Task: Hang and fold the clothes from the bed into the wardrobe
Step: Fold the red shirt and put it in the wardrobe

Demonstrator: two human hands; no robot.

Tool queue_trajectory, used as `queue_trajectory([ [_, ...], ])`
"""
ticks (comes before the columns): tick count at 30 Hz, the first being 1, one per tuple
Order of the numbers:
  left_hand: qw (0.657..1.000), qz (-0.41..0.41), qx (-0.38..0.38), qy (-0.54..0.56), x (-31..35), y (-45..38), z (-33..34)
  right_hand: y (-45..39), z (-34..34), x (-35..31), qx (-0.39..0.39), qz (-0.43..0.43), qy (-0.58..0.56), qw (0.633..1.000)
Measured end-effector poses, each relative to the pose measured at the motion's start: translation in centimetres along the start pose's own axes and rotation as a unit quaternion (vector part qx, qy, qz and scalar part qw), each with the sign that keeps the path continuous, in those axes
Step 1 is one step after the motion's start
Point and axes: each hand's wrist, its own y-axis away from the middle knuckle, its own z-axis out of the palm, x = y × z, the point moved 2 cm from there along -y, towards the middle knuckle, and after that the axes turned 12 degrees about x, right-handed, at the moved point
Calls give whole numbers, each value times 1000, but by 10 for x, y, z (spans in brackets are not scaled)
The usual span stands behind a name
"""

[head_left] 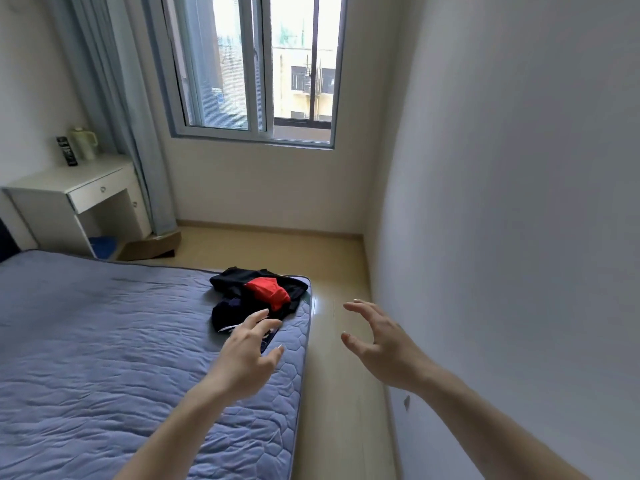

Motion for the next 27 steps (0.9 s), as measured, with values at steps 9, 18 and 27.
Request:
queue_trajectory([
  [9,999,-30,-31,-12,-26,-130,48,-139,25,70,-26,34,-8,999],
  [18,991,-125,-21,-37,-83,-276,116,-328,98,153,-112,4,-29,993],
  [27,968,-246,9,-49,-124,-381,181,-524,177,217,-242,-38,-2,970],
])
